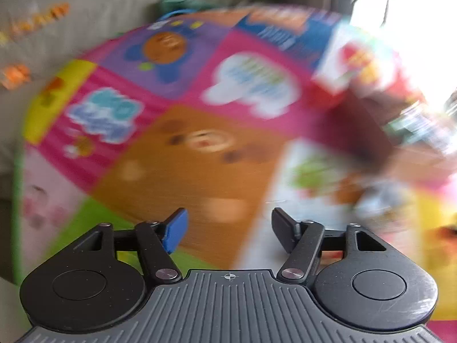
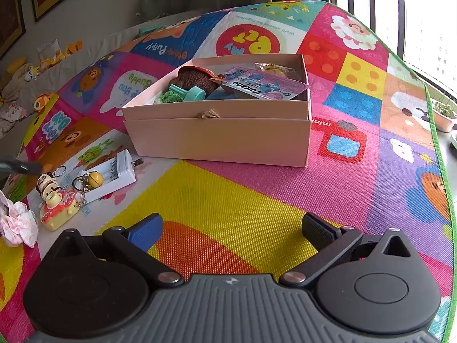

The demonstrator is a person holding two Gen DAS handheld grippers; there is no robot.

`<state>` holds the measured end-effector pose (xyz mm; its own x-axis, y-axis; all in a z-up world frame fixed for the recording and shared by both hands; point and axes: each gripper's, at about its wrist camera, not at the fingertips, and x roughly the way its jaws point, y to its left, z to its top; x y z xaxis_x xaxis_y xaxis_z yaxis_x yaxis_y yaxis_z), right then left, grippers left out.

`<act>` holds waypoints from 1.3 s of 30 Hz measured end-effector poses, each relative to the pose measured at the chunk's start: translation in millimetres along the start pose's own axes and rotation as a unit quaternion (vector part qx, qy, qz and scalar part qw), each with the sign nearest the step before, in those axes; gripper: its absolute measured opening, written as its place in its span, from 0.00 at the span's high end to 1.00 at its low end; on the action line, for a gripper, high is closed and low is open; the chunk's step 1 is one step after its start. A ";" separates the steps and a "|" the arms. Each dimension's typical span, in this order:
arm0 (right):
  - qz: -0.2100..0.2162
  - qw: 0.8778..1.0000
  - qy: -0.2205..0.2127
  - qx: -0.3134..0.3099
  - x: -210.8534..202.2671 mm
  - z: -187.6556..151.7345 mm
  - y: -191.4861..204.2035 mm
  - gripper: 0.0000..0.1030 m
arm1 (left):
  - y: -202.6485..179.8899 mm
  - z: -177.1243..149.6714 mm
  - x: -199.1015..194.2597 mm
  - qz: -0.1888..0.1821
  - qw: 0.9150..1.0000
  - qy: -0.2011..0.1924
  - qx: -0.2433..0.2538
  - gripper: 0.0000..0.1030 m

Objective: Organize objects
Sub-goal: 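Grasp the pink cloth with the left tool while the right tool grasps the keychain doll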

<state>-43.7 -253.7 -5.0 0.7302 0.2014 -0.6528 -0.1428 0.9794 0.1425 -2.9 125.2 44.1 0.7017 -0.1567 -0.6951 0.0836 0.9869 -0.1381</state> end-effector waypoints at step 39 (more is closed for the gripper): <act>0.196 0.952 0.035 -0.232 24.1 66.8 192.6 0.69 | 54.3 -74.8 -61.0 -0.024 0.979 -0.064 -0.191 0.79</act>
<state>-8.9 -60.9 56.4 0.5152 0.5370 -0.6680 -0.6871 0.7246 0.0526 -94.1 185.5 26.2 0.7885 -0.1719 -0.5905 -0.1350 0.8883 -0.4390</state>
